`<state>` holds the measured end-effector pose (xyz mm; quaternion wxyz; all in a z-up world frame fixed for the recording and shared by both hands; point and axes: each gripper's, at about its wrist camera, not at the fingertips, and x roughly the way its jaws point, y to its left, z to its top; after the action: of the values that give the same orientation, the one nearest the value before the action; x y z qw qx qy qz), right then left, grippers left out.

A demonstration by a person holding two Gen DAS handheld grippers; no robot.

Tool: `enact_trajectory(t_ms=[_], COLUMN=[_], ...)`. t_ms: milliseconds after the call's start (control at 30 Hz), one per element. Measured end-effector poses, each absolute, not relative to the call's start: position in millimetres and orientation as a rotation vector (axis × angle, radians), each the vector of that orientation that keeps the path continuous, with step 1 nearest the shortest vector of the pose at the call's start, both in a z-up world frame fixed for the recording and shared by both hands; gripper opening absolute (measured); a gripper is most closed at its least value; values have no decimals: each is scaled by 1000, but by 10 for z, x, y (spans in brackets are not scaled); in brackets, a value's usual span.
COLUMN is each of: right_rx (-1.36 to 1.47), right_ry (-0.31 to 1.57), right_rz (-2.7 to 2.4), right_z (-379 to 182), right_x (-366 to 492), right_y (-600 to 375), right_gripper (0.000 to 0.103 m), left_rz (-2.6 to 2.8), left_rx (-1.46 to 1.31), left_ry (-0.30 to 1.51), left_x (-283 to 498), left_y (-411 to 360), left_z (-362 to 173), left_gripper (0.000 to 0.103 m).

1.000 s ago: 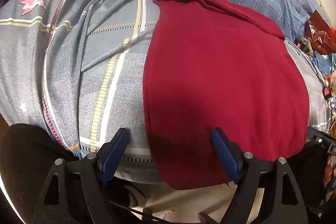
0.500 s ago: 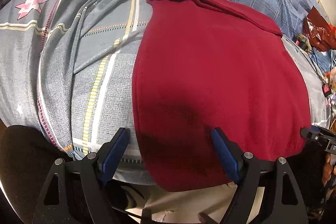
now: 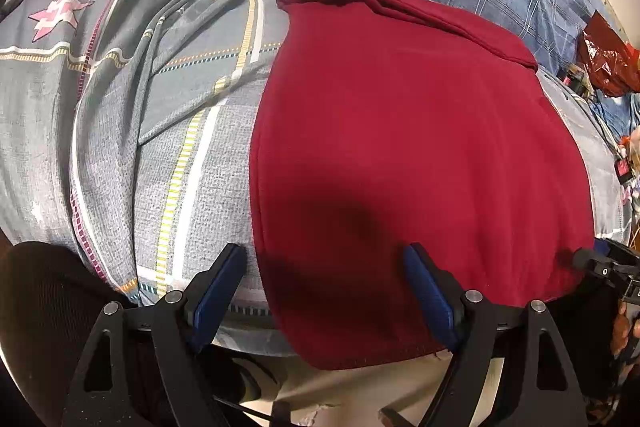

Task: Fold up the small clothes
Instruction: 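Grasp the hem with both tools and fold it up toward the collar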

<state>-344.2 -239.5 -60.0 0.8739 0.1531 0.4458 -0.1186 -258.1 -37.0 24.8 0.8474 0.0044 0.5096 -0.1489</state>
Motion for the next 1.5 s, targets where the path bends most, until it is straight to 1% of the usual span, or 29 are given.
enact_trajectory(t_ms=[33,67,100,133,167,200,300,333,400,533,833,1167,1300,1500], right_rx=[307,287,257,243,247,261,273,268,274,290,328,337,331,308], right_ry=[932,933,932,927,920,916,897,883,856,791,646,563,530,468], right_rz=[-251,-257,-271,-285,-293,-291,-284,-280,-264,-222,-185,-168,-177,-213], right_z=[-598,-596,-589,-581,-571,-561,-516,-483,-415,-233,144,455,583,838], right_x=[-3436,-3419,-3405,-3401,-3394,-3396,-3383,-3378,-3373,-3333,-3194,-3097,-3019,-2742], right_y=[-2385,-2361,-2337,-2338,-2349,-2375,-2392,-2377,-2369,-2359,-2436,-2522,-2591,-2802], right_gripper=[73,67,61,44,31,27,20,17,14,13,12,12,12,12], left_rz=[-316,-320,-319,-311,-300,-302,-332,-333,-341,-366,-402,-412,-415,-391], left_rx=[16,20,26,38,49,47,23,25,21,-9,-83,-126,-124,-108], left_ry=[1072,1067,1061,1054,1049,1052,1075,1077,1077,1072,994,891,827,782], left_x=[-2581,-2583,-2586,-2586,-2586,-2578,-2531,-2521,-2512,-2484,-2446,-2285,-2101,-1619], left_y=[-378,-387,-384,-378,-377,-369,-349,-346,-349,-333,-151,-57,-127,-339], left_z=[251,259,269,280,293,304,323,333,360,447,808,1167,1357,1458], left_gripper=[80,75,64,56,39,30,18,17,12,10,9,9,9,9])
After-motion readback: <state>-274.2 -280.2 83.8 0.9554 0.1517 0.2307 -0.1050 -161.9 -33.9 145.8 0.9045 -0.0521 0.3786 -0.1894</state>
